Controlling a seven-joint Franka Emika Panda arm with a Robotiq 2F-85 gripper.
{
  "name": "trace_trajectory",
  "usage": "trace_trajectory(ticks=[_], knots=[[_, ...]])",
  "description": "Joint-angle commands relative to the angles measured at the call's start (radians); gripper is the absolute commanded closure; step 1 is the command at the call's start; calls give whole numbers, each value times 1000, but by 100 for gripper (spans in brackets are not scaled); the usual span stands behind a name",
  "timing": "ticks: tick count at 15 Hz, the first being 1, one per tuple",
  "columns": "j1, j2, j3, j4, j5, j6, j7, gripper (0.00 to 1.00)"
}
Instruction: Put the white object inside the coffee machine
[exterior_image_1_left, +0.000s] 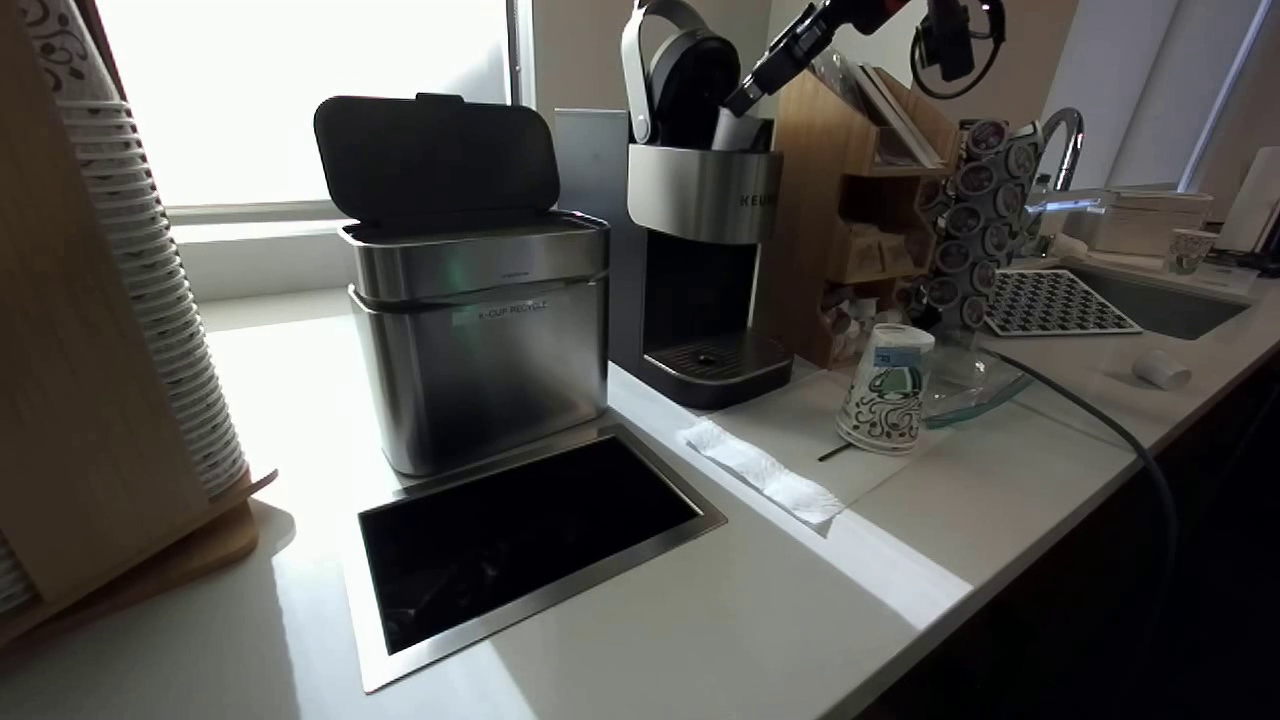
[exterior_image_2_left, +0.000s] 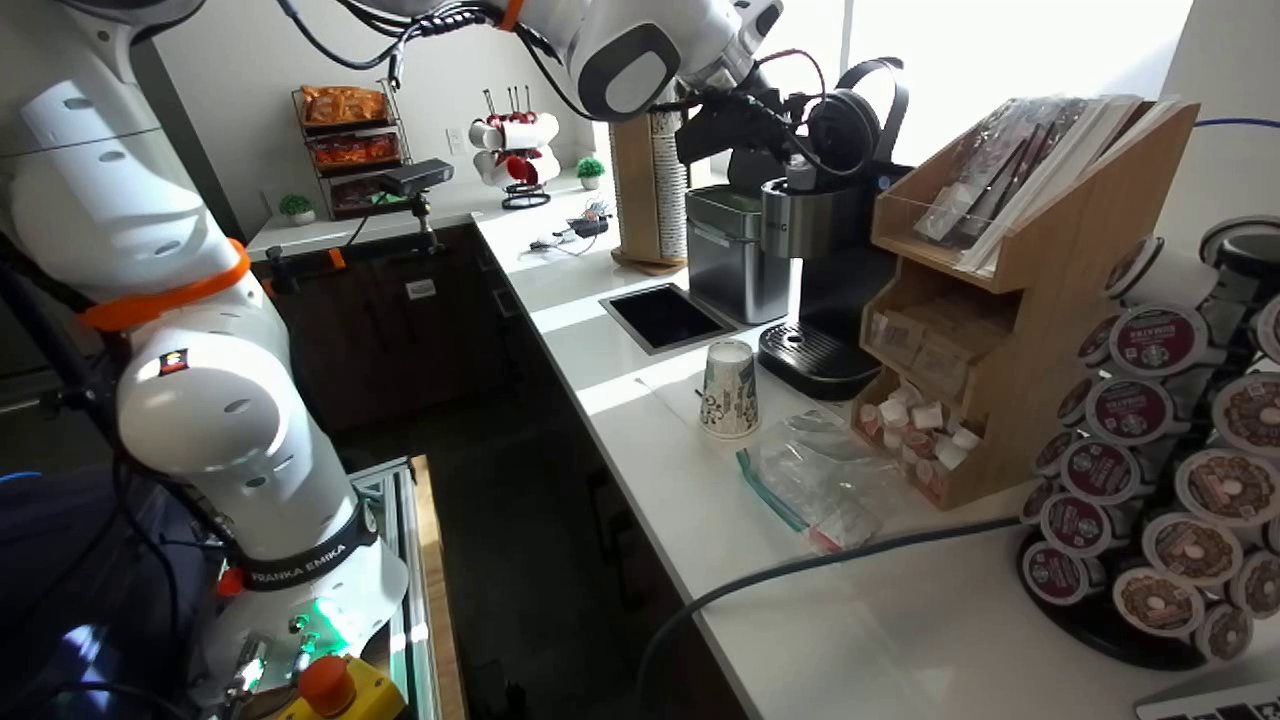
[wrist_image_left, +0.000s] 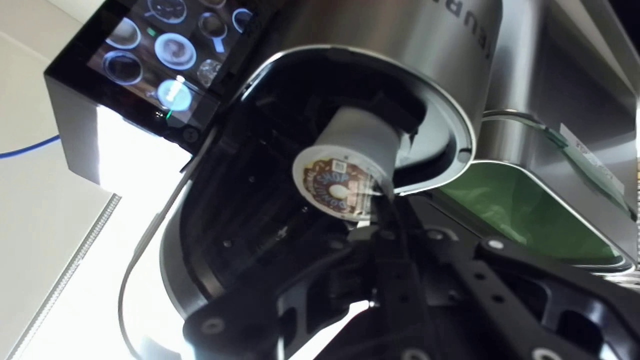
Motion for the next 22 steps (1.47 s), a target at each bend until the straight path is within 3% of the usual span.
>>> trace_trajectory(ticks=[1, 22], knots=[[12, -41, 6, -61, 1, 5, -65, 99], [6, 69, 14, 41, -25, 3, -27, 99]])
